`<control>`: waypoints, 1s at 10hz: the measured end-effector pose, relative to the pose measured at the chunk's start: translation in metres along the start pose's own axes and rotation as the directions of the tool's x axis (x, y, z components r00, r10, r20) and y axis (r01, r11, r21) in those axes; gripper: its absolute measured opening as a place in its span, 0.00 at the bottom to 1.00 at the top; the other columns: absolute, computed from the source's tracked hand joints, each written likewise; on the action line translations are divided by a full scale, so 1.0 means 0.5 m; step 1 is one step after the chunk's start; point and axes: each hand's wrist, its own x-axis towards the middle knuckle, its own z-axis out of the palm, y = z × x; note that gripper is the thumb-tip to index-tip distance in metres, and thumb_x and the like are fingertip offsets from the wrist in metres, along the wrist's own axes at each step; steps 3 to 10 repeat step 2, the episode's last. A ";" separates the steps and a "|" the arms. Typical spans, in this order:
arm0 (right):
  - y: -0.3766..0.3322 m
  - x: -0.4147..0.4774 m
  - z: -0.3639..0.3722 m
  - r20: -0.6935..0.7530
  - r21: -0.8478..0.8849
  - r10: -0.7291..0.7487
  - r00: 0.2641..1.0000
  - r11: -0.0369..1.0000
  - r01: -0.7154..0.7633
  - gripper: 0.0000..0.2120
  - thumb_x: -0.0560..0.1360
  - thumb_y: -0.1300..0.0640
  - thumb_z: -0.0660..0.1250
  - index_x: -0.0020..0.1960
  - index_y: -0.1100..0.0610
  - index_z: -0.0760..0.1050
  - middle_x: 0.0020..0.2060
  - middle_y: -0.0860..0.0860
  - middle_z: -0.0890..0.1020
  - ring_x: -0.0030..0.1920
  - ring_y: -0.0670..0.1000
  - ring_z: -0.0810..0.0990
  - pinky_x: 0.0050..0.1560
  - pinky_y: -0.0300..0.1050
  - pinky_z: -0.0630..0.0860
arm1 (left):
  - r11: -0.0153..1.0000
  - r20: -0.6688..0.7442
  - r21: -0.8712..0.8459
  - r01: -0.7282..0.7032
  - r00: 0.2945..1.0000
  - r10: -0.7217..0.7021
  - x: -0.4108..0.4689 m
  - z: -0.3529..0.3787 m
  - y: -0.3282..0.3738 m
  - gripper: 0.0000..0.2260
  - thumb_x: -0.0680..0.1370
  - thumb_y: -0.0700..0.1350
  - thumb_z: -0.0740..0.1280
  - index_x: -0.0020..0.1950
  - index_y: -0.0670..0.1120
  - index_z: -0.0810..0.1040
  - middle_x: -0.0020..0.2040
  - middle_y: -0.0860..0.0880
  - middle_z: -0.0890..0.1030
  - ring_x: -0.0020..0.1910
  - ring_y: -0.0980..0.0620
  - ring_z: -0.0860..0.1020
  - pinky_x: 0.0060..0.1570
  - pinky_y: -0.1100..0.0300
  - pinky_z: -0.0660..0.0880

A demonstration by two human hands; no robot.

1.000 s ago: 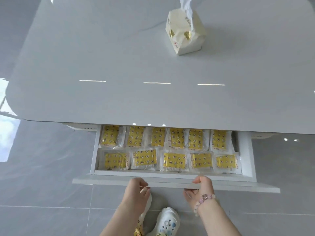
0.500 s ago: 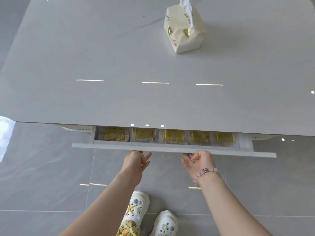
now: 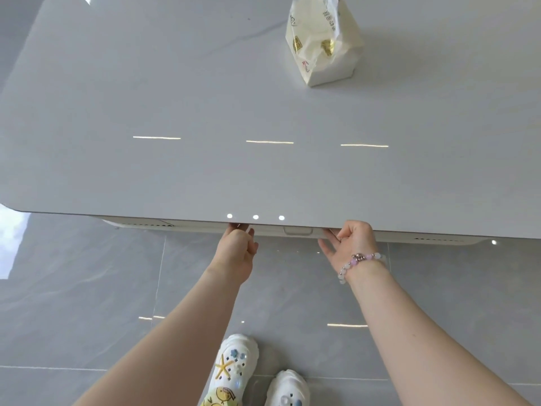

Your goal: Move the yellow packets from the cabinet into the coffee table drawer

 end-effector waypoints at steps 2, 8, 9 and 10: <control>-0.017 -0.015 0.014 -0.023 -0.702 0.107 0.994 0.707 -0.092 0.05 0.70 0.60 0.62 0.35 0.59 0.70 0.46 0.56 0.84 0.53 0.57 0.82 0.43 0.42 0.72 | 0.887 0.079 0.452 0.098 0.986 -0.149 -0.044 0.000 0.042 0.19 0.78 0.32 0.53 0.67 0.42 0.70 0.52 0.48 0.78 0.46 0.51 0.78 0.44 0.62 0.72; -0.017 -0.015 0.014 -0.023 -0.702 0.107 0.994 0.707 -0.092 0.05 0.70 0.60 0.62 0.35 0.59 0.70 0.46 0.56 0.84 0.53 0.57 0.82 0.43 0.42 0.72 | 0.887 0.079 0.452 0.098 0.986 -0.149 -0.044 0.000 0.042 0.19 0.78 0.32 0.53 0.67 0.42 0.70 0.52 0.48 0.78 0.46 0.51 0.78 0.44 0.62 0.72; -0.017 -0.015 0.014 -0.023 -0.702 0.107 0.994 0.707 -0.092 0.05 0.70 0.60 0.62 0.35 0.59 0.70 0.46 0.56 0.84 0.53 0.57 0.82 0.43 0.42 0.72 | 0.887 0.079 0.452 0.098 0.986 -0.149 -0.044 0.000 0.042 0.19 0.78 0.32 0.53 0.67 0.42 0.70 0.52 0.48 0.78 0.46 0.51 0.78 0.44 0.62 0.72; -0.017 -0.015 0.014 -0.023 -0.702 0.107 0.994 0.707 -0.092 0.05 0.70 0.60 0.62 0.35 0.59 0.70 0.46 0.56 0.84 0.53 0.57 0.82 0.43 0.42 0.72 | 0.887 0.079 0.452 0.098 0.986 -0.149 -0.044 0.000 0.042 0.19 0.78 0.32 0.53 0.67 0.42 0.70 0.52 0.48 0.78 0.46 0.51 0.78 0.44 0.62 0.72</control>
